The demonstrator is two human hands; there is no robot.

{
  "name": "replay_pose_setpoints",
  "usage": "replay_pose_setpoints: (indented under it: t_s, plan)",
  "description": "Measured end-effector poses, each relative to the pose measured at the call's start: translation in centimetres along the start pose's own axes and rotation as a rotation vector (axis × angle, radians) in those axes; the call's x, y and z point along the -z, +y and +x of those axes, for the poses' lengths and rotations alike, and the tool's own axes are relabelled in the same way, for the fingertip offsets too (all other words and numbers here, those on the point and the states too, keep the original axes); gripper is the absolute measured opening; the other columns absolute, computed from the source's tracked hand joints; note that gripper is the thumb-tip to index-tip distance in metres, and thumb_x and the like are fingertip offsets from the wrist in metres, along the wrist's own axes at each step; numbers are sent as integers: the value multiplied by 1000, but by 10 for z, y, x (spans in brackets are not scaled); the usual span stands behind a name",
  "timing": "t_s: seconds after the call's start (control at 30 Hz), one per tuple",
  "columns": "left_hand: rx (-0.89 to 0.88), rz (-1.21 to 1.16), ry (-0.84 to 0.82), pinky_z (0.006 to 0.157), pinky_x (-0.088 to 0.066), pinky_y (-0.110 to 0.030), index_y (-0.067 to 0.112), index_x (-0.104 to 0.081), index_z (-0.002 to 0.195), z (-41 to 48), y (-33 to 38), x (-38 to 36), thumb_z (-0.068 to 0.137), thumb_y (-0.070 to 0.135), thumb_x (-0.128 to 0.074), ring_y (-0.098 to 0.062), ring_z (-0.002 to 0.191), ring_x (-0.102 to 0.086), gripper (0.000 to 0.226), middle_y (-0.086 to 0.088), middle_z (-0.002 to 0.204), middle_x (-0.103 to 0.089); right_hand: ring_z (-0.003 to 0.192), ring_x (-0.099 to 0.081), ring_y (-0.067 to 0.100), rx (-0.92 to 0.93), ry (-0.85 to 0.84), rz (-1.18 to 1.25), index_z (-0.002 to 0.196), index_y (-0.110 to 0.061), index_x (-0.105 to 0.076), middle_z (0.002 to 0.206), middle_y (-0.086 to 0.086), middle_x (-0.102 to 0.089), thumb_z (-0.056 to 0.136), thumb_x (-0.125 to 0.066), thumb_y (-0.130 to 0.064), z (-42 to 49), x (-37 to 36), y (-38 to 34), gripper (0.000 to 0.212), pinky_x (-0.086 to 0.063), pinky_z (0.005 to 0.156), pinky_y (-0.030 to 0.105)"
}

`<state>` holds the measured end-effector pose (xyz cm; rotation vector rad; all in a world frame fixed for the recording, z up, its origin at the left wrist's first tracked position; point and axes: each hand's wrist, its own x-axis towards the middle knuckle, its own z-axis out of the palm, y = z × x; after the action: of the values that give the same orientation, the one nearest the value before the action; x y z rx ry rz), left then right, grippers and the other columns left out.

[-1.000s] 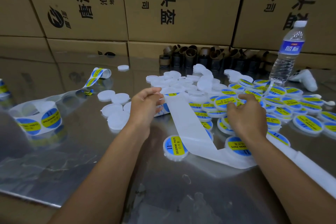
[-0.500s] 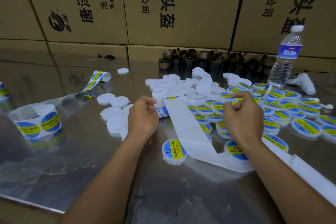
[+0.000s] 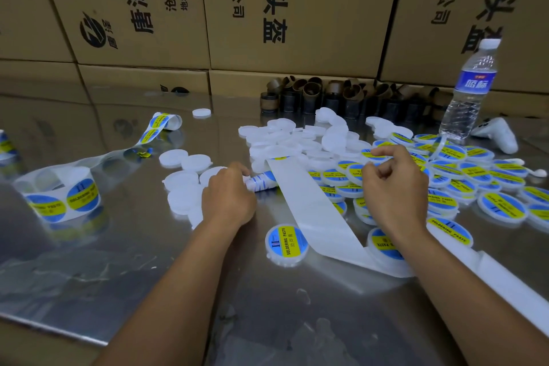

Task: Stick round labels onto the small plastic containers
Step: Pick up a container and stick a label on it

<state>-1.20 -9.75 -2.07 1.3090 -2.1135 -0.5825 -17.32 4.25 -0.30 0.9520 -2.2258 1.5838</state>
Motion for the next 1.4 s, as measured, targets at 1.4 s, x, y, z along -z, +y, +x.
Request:
replay_pose_setpoints:
  t_s: [1.4]
  plan:
    - [-58, -1477, -608, 79, -56, -28, 11, -62, 108, -14, 40, 3, 80, 35, -53, -19, 94, -66, 38, -5, 96, -71, 54, -55, -1, -107, -397, 556, 77, -27, -64, 59, -11, -68, 81, -71, -21, -26, -16, -30, 10, -39, 52, 7]
